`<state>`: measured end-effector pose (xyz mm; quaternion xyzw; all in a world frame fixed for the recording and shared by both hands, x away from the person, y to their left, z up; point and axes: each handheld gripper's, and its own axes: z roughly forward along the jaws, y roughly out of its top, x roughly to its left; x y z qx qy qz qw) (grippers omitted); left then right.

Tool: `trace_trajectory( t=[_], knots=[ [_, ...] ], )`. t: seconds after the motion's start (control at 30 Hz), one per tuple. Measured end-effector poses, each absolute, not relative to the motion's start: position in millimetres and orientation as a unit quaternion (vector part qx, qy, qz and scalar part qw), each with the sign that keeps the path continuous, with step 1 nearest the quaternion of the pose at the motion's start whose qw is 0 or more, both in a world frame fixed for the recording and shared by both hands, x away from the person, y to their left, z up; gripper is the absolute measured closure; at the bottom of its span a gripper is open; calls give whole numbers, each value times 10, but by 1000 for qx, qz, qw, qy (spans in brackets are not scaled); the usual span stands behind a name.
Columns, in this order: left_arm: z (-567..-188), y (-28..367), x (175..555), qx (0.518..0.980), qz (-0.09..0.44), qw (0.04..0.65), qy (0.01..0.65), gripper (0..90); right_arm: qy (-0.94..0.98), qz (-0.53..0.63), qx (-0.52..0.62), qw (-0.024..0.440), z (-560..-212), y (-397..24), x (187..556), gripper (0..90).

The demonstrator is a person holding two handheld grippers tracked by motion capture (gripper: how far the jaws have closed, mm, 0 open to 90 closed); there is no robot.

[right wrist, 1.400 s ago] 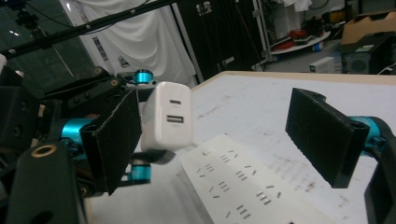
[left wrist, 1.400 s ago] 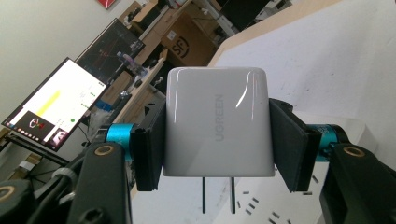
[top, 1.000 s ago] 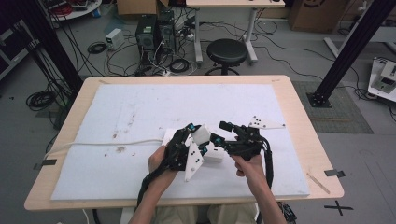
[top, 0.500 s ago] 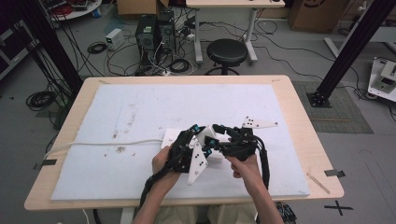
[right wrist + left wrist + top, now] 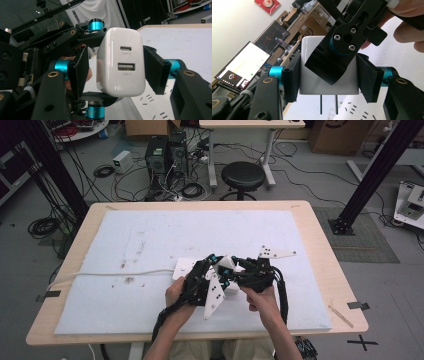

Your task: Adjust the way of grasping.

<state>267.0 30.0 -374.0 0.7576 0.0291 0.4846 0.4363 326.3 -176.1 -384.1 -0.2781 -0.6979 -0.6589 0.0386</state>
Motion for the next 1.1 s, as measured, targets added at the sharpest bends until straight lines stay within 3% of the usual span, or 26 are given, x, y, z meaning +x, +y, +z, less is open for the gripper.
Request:
trace_trajectory(
  t=[0.67, 1.1],
  knots=[
    [-3742, 296, 2661, 757, 485, 438, 21, 424, -692, -666, -273, 47, -3870, -1783, 3270, 558],
    [-3741, 290, 2655, 756, 486, 437, 15, 424, -692, -668, -270, 53, -3875, -1786, 3283, 593]
  ],
)
